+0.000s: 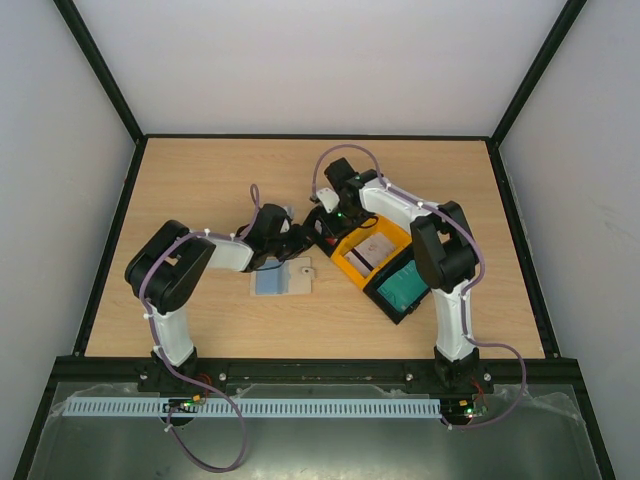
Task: Put the credit cards into the card holder
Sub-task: Pick up the credit card from the storage box.
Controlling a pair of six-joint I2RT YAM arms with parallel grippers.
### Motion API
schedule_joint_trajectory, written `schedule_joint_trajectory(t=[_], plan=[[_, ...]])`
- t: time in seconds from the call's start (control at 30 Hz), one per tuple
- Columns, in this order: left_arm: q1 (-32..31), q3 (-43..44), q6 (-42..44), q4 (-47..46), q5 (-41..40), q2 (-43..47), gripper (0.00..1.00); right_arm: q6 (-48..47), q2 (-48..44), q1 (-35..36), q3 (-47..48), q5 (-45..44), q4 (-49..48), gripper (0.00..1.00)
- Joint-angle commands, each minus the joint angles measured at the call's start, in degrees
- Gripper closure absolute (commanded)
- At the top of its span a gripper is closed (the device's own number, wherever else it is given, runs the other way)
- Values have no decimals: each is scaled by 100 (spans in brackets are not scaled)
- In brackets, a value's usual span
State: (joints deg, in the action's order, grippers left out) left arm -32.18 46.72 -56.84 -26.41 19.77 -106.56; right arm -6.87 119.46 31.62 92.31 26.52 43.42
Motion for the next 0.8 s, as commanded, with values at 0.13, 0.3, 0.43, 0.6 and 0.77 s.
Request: schedule_joint_trajectory(t=[0.13, 0.3, 0.43, 0.6, 0.77], plan=[[-10, 69, 84, 207, -26, -110, 75, 272, -195, 99, 136, -213, 127, 98], [-8, 64, 150, 204, -43, 116, 73, 555, -589, 75, 131, -626, -170, 98], [-12, 74, 210, 215, -59, 392, 70, 849, -860, 35, -13, -738, -443, 98], [-7, 98, 272, 343, -205, 778, 62, 1149, -1175, -20, -340, -776, -705, 98], [-10, 79, 183, 348, -225, 1059, 51, 1983, -1460, -323, -769, -570, -1131, 98]])
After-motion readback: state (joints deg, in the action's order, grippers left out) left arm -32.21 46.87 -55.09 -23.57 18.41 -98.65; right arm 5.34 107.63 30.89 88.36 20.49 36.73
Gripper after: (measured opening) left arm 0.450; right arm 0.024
